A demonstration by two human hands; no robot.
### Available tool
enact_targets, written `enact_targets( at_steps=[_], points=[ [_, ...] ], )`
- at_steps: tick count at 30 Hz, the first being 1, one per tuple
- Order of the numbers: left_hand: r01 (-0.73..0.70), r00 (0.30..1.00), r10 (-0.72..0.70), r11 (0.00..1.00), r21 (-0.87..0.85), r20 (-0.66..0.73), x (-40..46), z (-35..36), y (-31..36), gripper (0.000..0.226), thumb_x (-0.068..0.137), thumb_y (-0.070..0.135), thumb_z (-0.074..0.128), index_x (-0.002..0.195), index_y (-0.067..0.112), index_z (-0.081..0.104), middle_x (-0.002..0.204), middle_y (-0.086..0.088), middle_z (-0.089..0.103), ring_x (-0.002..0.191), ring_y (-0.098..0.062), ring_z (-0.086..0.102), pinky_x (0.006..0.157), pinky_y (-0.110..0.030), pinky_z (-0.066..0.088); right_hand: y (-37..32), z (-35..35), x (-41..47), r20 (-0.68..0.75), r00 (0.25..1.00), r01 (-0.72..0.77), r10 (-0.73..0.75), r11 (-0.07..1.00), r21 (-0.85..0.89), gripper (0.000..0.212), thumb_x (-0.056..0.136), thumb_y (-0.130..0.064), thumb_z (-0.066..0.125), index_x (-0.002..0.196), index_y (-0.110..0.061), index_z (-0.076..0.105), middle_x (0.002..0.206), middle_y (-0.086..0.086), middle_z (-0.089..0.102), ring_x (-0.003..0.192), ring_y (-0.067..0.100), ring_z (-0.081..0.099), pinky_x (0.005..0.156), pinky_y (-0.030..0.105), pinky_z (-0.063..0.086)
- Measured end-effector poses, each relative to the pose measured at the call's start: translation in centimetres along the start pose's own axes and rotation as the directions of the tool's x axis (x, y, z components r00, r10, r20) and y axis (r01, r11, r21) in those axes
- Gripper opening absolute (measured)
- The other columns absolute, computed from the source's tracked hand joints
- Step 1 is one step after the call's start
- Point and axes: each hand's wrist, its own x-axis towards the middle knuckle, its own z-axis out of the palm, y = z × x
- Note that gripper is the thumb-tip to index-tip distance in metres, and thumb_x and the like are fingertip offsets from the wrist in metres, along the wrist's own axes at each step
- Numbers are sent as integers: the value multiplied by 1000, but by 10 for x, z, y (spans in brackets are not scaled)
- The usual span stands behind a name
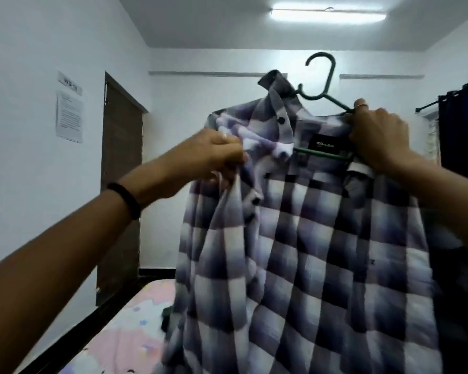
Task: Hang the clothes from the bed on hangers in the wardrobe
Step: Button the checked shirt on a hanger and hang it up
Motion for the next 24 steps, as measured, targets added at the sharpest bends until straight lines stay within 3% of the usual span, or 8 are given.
enact_targets(
  at_steps=[5,7,9,13,17,19,21,24],
  points=[
    [-83,978,-16,886,457,209,15,33,-3,33,97,31,51,78,10,66,66,2,67,55,-9,63,54,-20,48,-10,-1,1,-116,989,101,-95,994,47,20,101,-16,40,113,-1,44,96,35,60,86,53,59,63,43,32],
    [-153,987,158,798,583,43,17,30,-10,43,96,41,50,68,12,63,58,0,61,50,-13,58,52,-28,48,-3,-5,8,-171,976,141,-134,990,31,19,100,-14,42,113,-1,44,94,33,61,81,51,59,62,42,33],
    [-117,906,352,741,661,-235,16,19,-18,43,96,44,48,61,21,55,52,6,50,46,-10,48,49,-29,40,6,-11,14,-213,966,156,-148,987,22,19,99,-12,42,114,0,45,92,33,60,79,51,59,61,43,35],
    [110,640,409,790,603,-651,3,6,-37,33,95,48,50,94,15,57,88,1,59,74,-11,55,61,-29,44,22,-32,21,-267,958,117,-102,992,41,22,101,-17,39,114,0,44,93,37,59,81,55,57,63,44,33],
    [261,681,141,870,418,-719,-2,-5,-39,68,85,59,56,130,11,39,122,-6,48,102,-16,48,78,-35,43,29,-71,34,-312,947,101,-72,992,77,25,102,-21,37,113,0,44,98,39,58,86,57,55,64,45,31],
    [250,755,-36,939,235,-655,2,-15,-31,67,84,65,51,122,10,50,109,0,59,94,-18,58,72,-31,44,27,-94,45,-335,940,99,-70,993,70,26,101,-21,36,116,-1,44,101,40,55,89,58,54,66,46,33],
    [189,783,-43,967,173,-620,5,-26,-16,52,88,62,48,92,13,63,87,-2,68,78,-18,64,61,-27,44,24,-120,62,-351,935,83,-53,994,74,28,100,-21,37,118,-2,45,104,41,53,93,58,53,71,50,39],
    [107,691,75,973,204,-719,3,-46,22,42,94,48,51,71,13,62,72,-4,66,65,-15,61,55,-28,43,16,-156,99,-353,933,133,-71,979,154,31,95,-30,41,111,-7,53,108,35,55,97,51,55,78,46,43]
  ],
)
